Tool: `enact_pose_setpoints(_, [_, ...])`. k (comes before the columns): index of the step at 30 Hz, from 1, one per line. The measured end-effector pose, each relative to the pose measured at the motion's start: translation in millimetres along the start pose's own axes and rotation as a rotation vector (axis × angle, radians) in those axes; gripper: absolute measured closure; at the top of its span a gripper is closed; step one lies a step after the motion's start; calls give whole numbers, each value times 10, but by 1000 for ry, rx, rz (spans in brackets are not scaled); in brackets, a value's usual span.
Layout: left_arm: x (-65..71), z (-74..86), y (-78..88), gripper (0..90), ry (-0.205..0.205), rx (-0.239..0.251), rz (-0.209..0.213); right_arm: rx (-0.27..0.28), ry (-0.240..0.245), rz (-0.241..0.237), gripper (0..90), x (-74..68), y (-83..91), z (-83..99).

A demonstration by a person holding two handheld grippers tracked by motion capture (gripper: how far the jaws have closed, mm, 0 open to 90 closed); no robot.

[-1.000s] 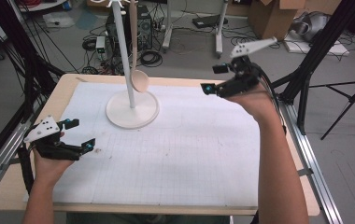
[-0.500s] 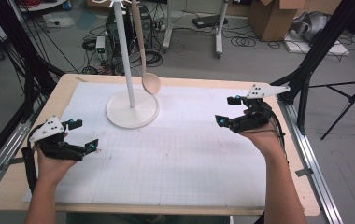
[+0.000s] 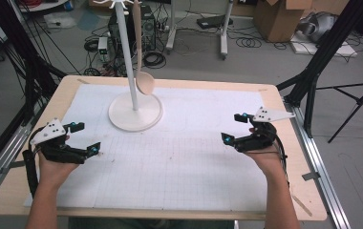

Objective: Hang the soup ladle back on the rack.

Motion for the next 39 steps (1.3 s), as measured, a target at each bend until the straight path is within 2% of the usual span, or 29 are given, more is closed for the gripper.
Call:
enact_pose_setpoints(5, [-2, 71, -54, 21, 10, -24, 2, -2, -40, 10, 36, 89, -11, 223])
enact_pose_setpoints(8, [3, 91, -93, 21, 15, -34, 5, 15, -63, 0, 34, 124, -34, 322])
enact_pose_setpoints(10, [12, 81, -101, 21, 9, -32, 9, -14, -61, 16, 30, 161, -61, 362])
enact_pose_setpoints(12, [20, 68, -102, 21, 8, -28, 10, -5, -76, 20, 28, 172, -59, 361])
enact_pose_setpoints(14, [25, 61, -102, 21, 10, -26, 13, -17, -70, 31, 23, 176, -91, 387])
enact_pose_setpoints(16, [26, 60, -105, 21, 7, -26, 15, -53, -70, 45, 20, 174, -129, 441])
enact_pose_setpoints(20, [41, 46, -115, 21, 2, -23, 20, -64, -73, 51, 20, 209, -156, 490])
enact_pose_setpoints(21, [48, 41, -118, 21, 2, -22, 21, -73, -86, 48, 20, 207, -166, 509])
enact_pose_setpoints(23, [62, 35, -123, 21, -2, -22, 25, -94, -81, 58, 18, 224, -204, 547])
enact_pose_setpoints(28, [80, 29, -121, 21, -3, -23, 34, -108, -87, 58, 18, 207, -226, 562])
enact_pose_setpoints(39, [90, 37, -117, 21, 1, -31, 29, -72, -101, 50, 18, 229, -163, 521])
Point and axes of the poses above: each handheld gripper's, and its own axes: y roughly backward along the jaws, z roughly out of its underside, x roughly to its right, the point moved 8 cm from there along -y, roughly forward along the jaws, and after that the axes turned 6 degrees about -y, right-handed, at the moved point
